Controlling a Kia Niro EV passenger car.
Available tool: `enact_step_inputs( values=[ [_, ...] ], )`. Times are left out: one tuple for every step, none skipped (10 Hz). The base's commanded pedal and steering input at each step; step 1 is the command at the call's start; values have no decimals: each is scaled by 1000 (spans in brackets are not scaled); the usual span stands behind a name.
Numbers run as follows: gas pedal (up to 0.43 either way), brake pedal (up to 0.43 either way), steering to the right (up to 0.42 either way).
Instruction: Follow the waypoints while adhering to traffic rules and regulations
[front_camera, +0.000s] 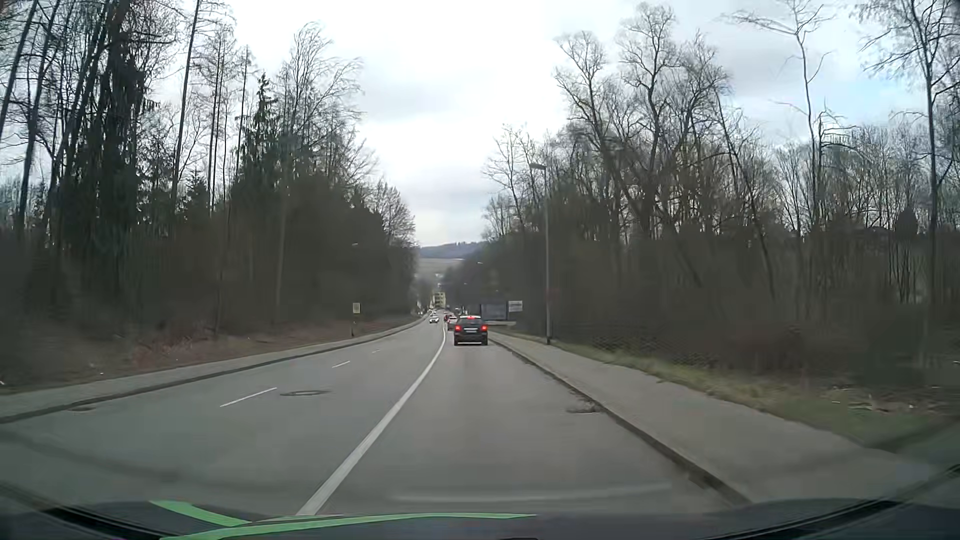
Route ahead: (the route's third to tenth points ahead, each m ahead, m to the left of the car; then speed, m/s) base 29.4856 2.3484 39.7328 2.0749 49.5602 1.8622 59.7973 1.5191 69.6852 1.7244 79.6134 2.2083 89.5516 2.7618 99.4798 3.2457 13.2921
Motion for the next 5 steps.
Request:
enact_step_inputs(
  values=[
    [0,110,-9],
    [0,104,-9],
    [0,98,-9],
    [0,98,-9],
    [0,98,-8]
  ],
)
